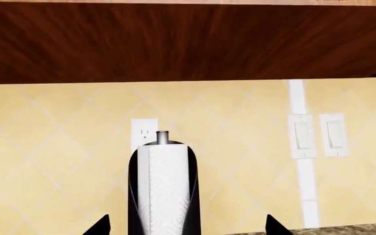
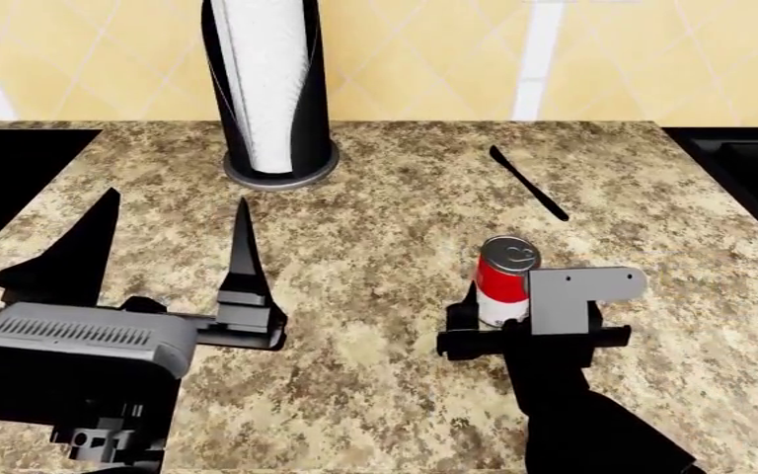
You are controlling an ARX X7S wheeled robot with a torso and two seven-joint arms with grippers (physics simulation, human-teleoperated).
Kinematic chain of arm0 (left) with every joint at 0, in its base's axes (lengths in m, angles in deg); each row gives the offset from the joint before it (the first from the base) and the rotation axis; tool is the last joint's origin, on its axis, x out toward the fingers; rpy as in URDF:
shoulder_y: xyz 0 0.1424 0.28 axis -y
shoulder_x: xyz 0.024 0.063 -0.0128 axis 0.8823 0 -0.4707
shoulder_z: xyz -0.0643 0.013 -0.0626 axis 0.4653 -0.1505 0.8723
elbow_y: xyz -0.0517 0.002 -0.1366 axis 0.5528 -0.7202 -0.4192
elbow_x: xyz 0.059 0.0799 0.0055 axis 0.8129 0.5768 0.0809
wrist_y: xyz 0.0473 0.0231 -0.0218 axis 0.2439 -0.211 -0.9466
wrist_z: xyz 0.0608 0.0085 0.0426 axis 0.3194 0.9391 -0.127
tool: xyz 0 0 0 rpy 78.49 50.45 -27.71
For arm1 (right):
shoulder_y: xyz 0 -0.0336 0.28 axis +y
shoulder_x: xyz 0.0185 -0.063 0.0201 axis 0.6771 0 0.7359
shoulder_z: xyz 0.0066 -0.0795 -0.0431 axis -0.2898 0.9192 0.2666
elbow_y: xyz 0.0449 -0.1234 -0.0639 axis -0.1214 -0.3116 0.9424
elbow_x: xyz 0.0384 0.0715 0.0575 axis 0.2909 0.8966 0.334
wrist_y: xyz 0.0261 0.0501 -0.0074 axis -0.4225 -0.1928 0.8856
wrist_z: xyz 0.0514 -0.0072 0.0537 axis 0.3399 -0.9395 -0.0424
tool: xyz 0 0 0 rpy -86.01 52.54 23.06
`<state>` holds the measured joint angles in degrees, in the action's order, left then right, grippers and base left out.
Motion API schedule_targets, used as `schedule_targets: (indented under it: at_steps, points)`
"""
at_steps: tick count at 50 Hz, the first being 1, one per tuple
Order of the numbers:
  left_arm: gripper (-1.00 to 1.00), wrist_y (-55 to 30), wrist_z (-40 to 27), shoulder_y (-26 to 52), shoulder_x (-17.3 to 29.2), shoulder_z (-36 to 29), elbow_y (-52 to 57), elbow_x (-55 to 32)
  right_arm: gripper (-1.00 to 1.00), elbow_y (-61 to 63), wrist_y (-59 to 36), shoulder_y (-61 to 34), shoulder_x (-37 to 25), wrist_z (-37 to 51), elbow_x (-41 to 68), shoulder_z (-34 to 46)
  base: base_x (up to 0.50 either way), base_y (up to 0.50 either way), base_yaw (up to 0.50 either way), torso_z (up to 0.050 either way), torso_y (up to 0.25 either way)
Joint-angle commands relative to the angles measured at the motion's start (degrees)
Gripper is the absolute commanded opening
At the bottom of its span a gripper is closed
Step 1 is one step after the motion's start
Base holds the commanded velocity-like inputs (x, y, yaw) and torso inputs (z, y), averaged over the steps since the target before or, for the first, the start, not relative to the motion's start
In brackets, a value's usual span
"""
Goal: Pick the canned food and bar from the counter and place them in the cabinets closest to them.
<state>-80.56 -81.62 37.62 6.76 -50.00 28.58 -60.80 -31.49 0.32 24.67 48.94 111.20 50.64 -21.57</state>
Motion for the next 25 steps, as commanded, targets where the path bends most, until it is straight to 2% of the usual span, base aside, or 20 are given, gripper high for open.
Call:
schedule_targets:
  at_steps: [1, 7, 13, 18, 25]
  points:
    - [1.0, 0.1, -0.3, 0.1, 0.3, 0.1, 0.1, -0.5, -1.0, 2.6, 0.8, 0.7, -0.3, -0.3, 0.8, -0.7, 0.0, 0.0, 0.0, 0.0, 0.0]
    - [1.0, -3.9, -1.4, 3.7, -0.3, 1.6, -0.5, -2.8, -1.0, 13.7, -0.6, 0.7, -2.4, 0.5, 3.0, -1.8, 0.0, 0.0, 0.0, 0.0, 0.0]
    - [1.0, -17.4, -5.1, 15.9, -2.4, 6.4, 0.3, -9.9, -1.0, 22.8, -7.6, -5.3, -4.0, 1.6, 11.4, -6.5, 0.0, 0.0, 0.0, 0.0, 0.0]
    - [1.0, -27.3, -7.7, 26.1, -3.7, 10.9, 0.1, -16.1, -1.0, 27.0, -18.1, -15.0, -4.6, 6.6, 24.0, -13.5, 0.0, 0.0, 0.0, 0.0, 0.0]
    - [1.0, -36.3, -10.7, 37.3, -2.4, 9.9, 0.6, -17.8, -1.0, 22.9, -32.0, -33.2, -4.5, 20.9, 46.3, -19.9, 0.0, 0.0, 0.0, 0.0, 0.0]
